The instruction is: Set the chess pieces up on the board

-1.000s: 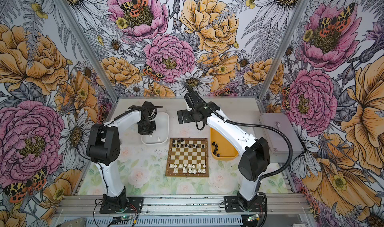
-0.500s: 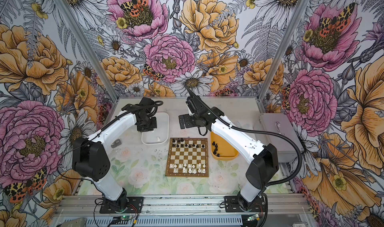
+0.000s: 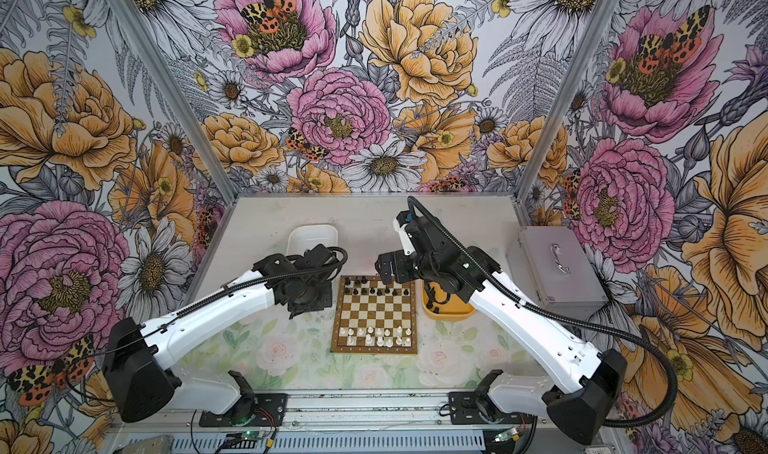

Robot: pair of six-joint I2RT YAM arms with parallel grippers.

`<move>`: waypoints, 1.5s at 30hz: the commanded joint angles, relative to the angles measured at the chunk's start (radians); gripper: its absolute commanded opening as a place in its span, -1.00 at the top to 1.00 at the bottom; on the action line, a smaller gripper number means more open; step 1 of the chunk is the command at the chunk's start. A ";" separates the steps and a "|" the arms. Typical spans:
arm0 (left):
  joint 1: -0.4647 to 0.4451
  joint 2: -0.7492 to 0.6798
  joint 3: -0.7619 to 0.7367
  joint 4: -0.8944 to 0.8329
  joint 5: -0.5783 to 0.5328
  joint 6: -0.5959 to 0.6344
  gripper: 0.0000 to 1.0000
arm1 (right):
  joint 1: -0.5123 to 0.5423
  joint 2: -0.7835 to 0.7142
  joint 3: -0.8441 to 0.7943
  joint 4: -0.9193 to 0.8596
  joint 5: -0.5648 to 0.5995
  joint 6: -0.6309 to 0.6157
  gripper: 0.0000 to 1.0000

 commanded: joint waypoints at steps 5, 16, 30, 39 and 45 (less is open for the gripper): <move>-0.201 -0.038 -0.085 -0.009 -0.093 -0.296 0.88 | 0.021 -0.132 -0.067 -0.066 -0.013 0.026 -0.99; -0.342 0.119 -0.030 -0.001 -0.132 -0.364 0.82 | 0.030 -0.225 -0.075 -0.153 0.001 0.012 -0.99; -0.344 0.195 -0.033 0.088 -0.095 -0.336 0.80 | 0.030 -0.291 -0.107 -0.192 0.019 0.014 -0.99; -0.330 0.215 -0.069 0.146 -0.078 -0.321 0.79 | 0.030 -0.297 -0.106 -0.201 0.027 0.014 -0.99; -0.323 0.221 -0.089 0.157 -0.063 -0.317 0.81 | 0.030 -0.297 -0.101 -0.204 0.037 0.012 -0.99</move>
